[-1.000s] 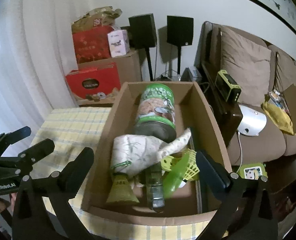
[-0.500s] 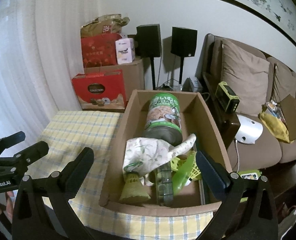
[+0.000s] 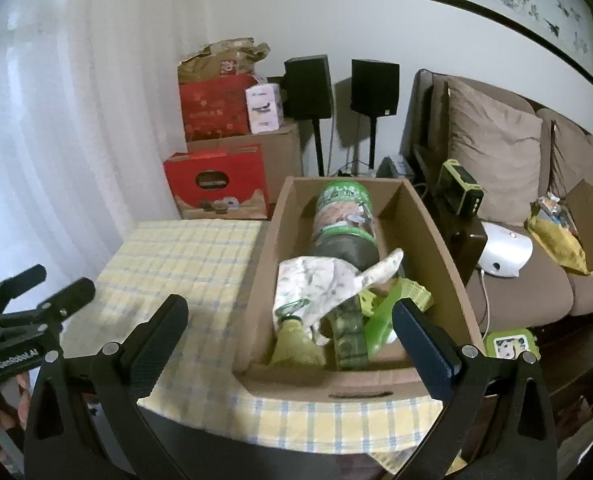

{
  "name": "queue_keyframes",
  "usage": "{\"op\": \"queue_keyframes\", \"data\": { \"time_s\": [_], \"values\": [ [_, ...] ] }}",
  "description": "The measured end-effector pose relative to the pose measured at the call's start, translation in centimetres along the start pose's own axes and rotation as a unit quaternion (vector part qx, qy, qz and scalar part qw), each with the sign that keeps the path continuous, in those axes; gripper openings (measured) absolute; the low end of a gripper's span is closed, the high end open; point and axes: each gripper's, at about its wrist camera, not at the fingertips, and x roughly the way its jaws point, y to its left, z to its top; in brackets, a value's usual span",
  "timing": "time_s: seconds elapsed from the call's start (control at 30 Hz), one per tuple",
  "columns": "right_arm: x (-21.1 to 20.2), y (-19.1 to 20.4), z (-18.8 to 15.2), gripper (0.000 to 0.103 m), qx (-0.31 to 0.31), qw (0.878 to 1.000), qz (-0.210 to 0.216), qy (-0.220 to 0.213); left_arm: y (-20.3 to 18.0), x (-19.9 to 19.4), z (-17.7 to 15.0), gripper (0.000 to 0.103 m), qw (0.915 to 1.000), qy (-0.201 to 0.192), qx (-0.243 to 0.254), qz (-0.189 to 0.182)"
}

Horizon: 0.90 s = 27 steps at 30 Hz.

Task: Organize objects

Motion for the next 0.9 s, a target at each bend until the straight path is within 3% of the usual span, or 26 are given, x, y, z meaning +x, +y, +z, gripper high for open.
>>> {"op": "queue_keyframes", "data": {
  "time_s": [0.43, 0.9],
  "values": [
    [-2.4, 1.5, -2.5, 0.103, -0.024, 0.999, -0.021, -0.014, -0.6, -1.9, -2.2, 0.103, 0.9994, 0.019, 0.004, -0.029],
    [-3.1, 1.6, -3.6, 0.103, -0.022, 0.999, -0.028, -0.015, -1.0, -2.7, -2.9, 0.103, 0.9993, 0.021, 0.007, -0.029]
  ]
}}
